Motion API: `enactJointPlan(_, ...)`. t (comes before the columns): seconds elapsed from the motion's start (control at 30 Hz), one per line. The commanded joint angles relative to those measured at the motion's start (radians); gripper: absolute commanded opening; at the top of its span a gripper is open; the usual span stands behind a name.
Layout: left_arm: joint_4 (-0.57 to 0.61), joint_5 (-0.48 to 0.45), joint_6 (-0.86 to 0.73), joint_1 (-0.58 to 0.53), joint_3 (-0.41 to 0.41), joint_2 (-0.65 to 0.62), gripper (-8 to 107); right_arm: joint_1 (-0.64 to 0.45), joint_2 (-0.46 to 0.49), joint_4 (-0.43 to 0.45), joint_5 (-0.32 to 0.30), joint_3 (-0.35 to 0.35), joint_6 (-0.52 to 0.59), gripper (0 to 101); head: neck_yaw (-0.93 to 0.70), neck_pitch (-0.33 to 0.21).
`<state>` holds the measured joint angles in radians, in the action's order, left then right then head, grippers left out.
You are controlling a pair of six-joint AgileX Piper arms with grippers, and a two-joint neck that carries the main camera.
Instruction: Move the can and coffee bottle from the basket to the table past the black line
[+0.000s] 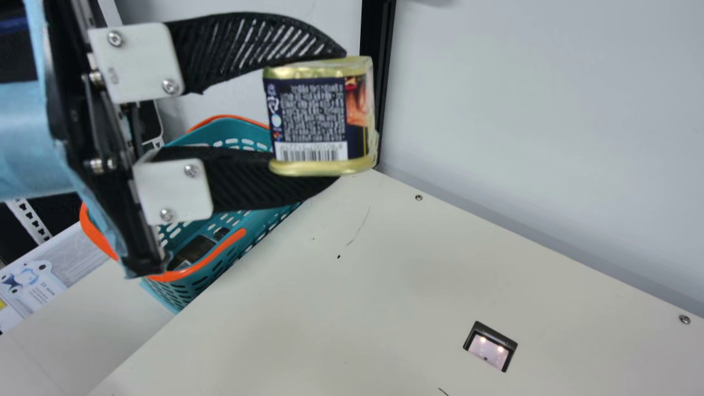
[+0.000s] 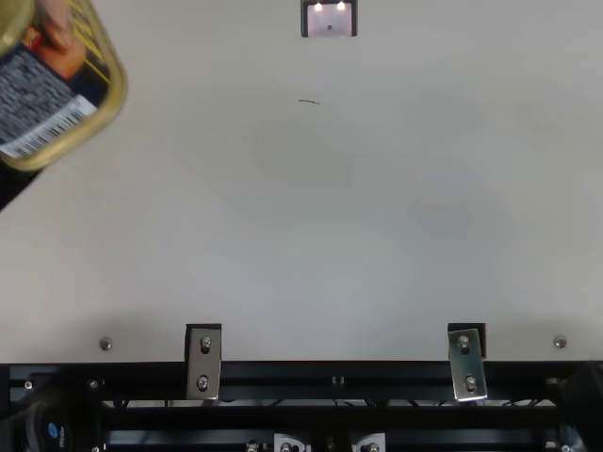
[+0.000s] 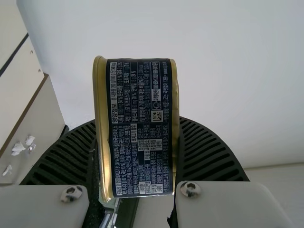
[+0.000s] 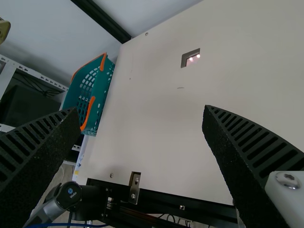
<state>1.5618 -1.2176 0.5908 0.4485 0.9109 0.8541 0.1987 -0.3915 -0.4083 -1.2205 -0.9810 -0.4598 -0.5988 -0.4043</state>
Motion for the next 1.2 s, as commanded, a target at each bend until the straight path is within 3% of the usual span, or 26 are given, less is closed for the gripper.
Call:
enactJointPlan(0.0,0.000,0.000,0.000,0.000,0.000,0.000,10,0.000,0.000,0.000,0.000,0.000,0.000,101,-0.013,-0.031)
enactJointPlan(1.17,-0.030,0.053,0.032,-0.073,-0.034,0.005,10,0.000,0.000,0.000,0.000,0.000,0.000,101,-0.013,-0.031)
